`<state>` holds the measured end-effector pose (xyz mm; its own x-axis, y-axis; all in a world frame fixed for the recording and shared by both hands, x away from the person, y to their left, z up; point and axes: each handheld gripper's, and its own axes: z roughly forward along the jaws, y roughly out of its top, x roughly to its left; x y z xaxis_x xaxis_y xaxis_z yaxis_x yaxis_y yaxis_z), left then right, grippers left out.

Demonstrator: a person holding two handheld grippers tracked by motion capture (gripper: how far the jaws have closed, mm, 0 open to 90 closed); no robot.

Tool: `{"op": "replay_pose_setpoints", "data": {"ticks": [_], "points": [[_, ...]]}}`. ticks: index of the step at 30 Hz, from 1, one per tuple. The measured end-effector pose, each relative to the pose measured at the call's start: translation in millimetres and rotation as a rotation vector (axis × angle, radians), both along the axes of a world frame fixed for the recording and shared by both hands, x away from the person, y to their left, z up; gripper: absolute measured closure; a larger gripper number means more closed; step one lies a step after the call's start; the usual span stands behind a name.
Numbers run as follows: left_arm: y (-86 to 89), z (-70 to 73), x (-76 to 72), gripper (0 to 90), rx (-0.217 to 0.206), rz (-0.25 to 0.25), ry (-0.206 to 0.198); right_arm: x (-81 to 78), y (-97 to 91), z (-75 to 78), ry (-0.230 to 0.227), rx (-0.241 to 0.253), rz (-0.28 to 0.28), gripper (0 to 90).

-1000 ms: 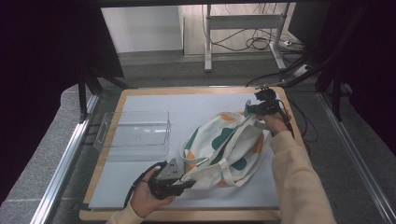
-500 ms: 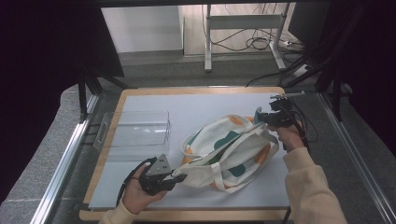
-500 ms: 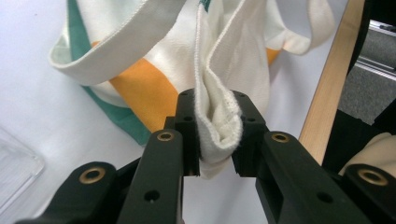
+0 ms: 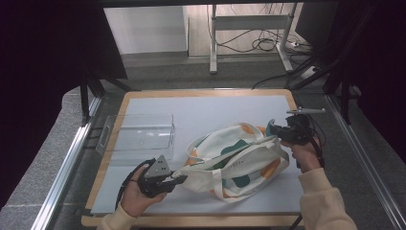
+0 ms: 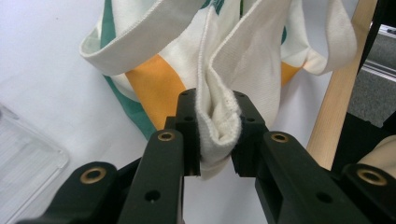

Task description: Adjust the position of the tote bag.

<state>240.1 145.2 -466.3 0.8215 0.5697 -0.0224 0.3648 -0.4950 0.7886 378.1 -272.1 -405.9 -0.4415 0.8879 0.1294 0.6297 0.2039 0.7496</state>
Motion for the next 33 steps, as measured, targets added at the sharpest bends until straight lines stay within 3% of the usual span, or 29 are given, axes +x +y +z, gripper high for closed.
{"op": "replay_pose_setpoints", "data": {"ticks": [11, 23, 33], "points": [[9.0, 4.3, 15.7, 77.0, -0.007, 0.034, -0.002, -31.9, -6.3, -1.2, -0.021, 0.008, -0.029, 84.3], [4.2, -1.6, 37.0, 76.8, 0.003, 0.080, 0.036, -36.7, -15.0, -27.7, -0.010, 0.039, -0.055, 83.4], [2.7, 2.0, 47.1, 76.7, -0.009, 0.119, 0.037, -43.0, -17.1, -27.0, -0.022, 0.042, -0.064, 82.9]]}}
